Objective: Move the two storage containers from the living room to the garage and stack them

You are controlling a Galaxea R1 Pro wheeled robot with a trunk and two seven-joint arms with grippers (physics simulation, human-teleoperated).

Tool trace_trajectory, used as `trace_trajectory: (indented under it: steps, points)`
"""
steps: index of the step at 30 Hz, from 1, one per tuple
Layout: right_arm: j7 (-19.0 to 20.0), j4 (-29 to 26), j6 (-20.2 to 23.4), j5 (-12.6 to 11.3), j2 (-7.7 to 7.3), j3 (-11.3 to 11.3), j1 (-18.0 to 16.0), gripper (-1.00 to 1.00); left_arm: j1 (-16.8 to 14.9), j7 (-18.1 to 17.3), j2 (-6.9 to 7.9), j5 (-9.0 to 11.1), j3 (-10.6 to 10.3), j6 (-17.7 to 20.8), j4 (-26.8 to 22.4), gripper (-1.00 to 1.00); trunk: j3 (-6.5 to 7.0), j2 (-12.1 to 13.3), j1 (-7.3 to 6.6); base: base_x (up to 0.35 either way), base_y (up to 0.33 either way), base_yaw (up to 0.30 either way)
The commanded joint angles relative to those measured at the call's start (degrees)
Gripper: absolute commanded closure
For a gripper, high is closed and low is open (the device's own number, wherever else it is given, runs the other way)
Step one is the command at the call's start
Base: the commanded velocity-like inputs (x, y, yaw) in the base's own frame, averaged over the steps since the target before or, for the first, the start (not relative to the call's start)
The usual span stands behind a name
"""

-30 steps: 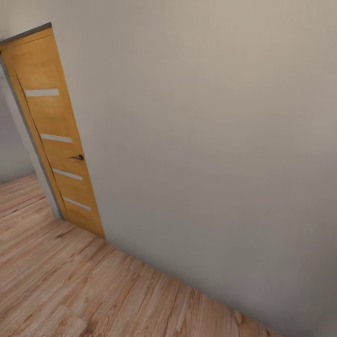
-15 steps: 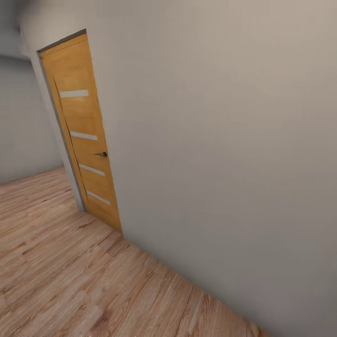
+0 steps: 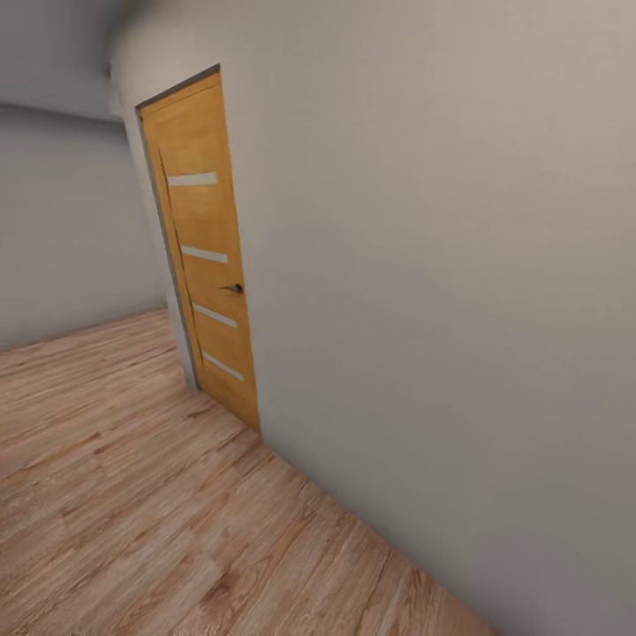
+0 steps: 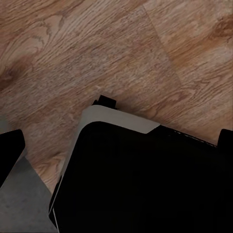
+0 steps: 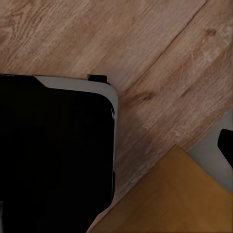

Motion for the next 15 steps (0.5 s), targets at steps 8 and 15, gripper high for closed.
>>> trace_trajectory:
  steps: [8, 15]
  points:
    - [-0.1, 0.17, -0.42, -0.62, -0.02, 0.4, -0.07, -1.0, -0.06, 0.21, 0.04, 0.5, -0.48, -0.2, 0.03, -1.0, 0.12, -0.1, 0.03, 0.0, 0.0, 0.275]
    - [-0.09, 0.17, -0.5, -0.63, -0.04, 0.27, -0.07, -1.0, -0.06, 0.13, -0.05, 0.52, -0.5, -0.2, 0.03, -1.0, 0.33, -0.1, 0.03, 0.0, 0.0, 0.276]
